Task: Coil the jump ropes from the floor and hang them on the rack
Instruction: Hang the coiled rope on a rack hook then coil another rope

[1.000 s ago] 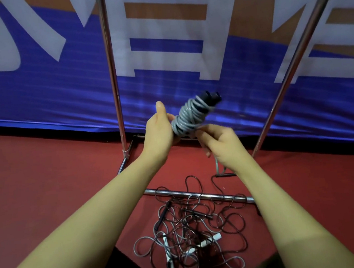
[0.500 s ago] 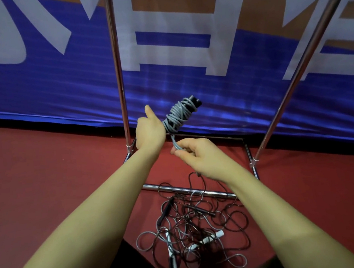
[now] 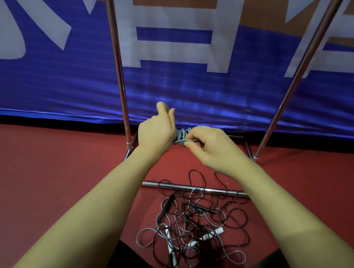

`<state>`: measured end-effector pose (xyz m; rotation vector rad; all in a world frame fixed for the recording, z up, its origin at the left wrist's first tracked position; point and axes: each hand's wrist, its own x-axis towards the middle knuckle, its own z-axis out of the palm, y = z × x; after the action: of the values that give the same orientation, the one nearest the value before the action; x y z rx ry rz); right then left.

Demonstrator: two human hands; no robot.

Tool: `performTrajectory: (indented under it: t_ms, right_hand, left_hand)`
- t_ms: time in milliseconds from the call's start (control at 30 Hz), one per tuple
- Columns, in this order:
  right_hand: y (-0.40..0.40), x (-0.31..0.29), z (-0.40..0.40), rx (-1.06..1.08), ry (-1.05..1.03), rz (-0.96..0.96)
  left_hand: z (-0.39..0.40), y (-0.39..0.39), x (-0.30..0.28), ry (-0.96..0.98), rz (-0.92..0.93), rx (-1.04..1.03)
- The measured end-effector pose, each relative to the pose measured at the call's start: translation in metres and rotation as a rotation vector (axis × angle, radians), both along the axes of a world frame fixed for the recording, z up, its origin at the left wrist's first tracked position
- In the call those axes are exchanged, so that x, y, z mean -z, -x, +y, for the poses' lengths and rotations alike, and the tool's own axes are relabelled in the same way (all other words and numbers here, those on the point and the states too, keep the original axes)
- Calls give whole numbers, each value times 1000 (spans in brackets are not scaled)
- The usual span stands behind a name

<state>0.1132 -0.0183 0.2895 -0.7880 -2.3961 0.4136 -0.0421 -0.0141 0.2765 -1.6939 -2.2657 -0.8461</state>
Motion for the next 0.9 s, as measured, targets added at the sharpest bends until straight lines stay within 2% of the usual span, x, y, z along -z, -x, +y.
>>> performTrajectory:
  t_ms: [100,300,467,533,667,767,900]
  right_hand:
    - [-5,0,2,67,7,93]
    - [-11,-4,2,165,166,290]
    - [-9,-2,2,126,261,383]
    - [-7,1,2,78,259,390]
    - [-6,5,1,91,466,288]
    - [-6,6,1,80,439,201]
    - [-2,7,2,98,449,281]
  left_hand:
    - [-4,-3,-2,14,72,102]
    - [-10,-6,-8,-33,38,265]
    - [-20,-6,-11,-276,16,356]
    - [-21,-5,-12,-337,-5,337]
    - [-21,-5,-15,-399,-22,320]
    - [-20,-6,-14,-383,-40,345]
    - [-17,-2,-15,-362,-13,345]
